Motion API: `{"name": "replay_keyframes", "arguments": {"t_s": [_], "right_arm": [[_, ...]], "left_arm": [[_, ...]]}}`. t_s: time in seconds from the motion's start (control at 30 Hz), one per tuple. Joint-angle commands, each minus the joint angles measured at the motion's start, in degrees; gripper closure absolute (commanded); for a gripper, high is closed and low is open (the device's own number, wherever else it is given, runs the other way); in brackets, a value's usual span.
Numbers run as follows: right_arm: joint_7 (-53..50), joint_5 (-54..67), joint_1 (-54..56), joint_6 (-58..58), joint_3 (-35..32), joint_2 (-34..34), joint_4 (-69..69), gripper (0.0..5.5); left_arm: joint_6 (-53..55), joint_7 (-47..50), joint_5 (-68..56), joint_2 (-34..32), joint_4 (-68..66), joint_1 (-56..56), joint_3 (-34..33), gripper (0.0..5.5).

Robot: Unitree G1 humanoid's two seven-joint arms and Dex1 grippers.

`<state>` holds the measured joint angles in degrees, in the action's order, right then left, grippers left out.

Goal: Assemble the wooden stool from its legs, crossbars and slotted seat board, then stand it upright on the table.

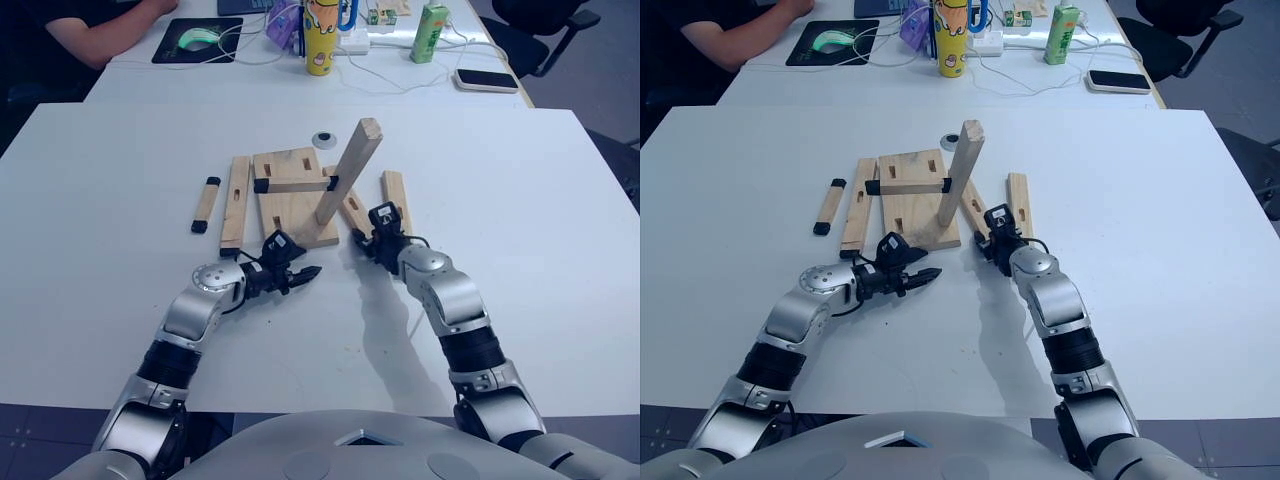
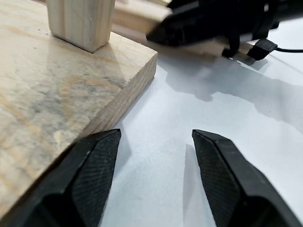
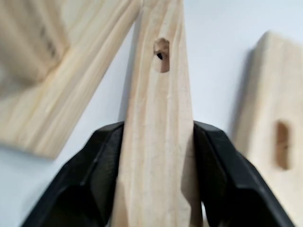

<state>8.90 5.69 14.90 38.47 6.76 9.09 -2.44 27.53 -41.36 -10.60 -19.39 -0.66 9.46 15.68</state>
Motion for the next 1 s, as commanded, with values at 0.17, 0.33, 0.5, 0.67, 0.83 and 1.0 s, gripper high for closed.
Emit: {"name": "replay_keyframes", "arguments": {"t_s": [0.17, 0.33, 0.5, 0.67, 0.83, 1.0], "right_arm": [[2.4, 12.7, 7.2, -11.2, -15.8, -2.9, -5.1, 3.42], [9.7, 41.9, 14.7, -4.9, -25.9, -4.3, -12.2, 3.42], [15.2, 58.9, 13.6, 3.1, -26.4, -1.0, -14.8, 3.42], [19.8, 69.9, 9.5, 11.5, -23.2, 4.1, -18.0, 3.42], [27.2, 69.4, 2.6, 16.1, -18.9, 10.9, -19.5, 3.42], [34.9, 66.3, -2.4, 17.3, -16.1, 17.0, -19.4, 3.42]], "left_arm": [[2.7, -1.8, -2.8, -0.4, 3.7, 0.0, -0.8, 2.70], [5.6, -4.2, -6.5, -2.0, 8.8, -0.5, -2.3, 2.70], [9.0, -7.0, -11.2, -4.5, 12.3, -1.5, -4.3, 2.70], [15.4, -8.1, -18.9, -5.7, 15.7, -1.6, -9.1, 2.50], [29.1, -8.4, -44.0, -6.3, 21.2, -0.5, -24.1, 1.79], [35.2, -4.2, -62.0, -9.0, 18.5, 3.1, -34.0, 1.10]]}}
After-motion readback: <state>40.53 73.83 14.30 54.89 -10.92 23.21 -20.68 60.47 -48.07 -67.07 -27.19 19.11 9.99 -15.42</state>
